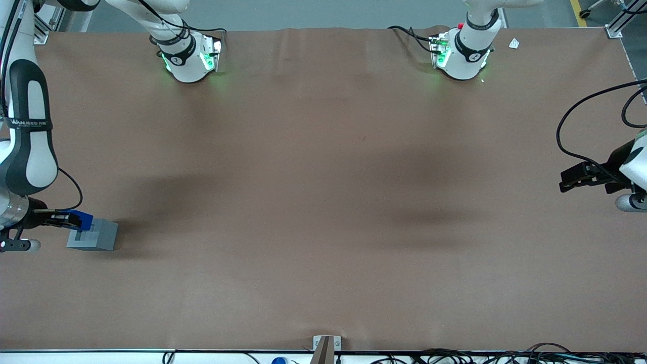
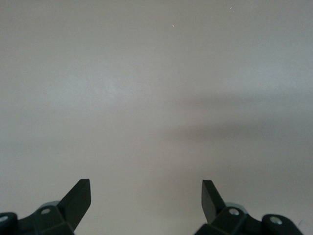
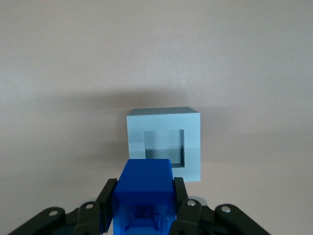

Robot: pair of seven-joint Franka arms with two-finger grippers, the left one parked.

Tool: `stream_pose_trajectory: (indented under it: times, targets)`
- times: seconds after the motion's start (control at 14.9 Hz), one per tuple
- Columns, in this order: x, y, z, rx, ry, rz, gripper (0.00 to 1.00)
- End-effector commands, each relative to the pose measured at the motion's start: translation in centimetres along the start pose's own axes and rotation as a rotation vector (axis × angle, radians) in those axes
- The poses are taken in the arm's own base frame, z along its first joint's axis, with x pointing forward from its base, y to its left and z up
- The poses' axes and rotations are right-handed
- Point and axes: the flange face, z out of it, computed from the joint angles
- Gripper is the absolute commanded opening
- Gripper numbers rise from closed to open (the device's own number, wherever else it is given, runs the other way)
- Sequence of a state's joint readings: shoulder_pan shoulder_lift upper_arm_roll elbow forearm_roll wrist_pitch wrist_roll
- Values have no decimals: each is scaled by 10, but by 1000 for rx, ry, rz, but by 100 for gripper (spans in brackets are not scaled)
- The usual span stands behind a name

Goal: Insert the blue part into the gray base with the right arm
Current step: 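Lower the blue block into the gray base's hole, adjusting alignment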

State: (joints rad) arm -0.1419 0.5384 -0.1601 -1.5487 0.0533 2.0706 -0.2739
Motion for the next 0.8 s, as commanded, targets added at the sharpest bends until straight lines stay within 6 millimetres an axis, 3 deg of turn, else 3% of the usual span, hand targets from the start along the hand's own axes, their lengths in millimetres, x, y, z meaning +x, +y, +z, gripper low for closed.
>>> stream_pose_trajectory:
  times: [0.0,0.74]
  targets:
    - [10,5,-8,-4,20,-12,1]
    - [18,24,10,-7,10,-19,1]
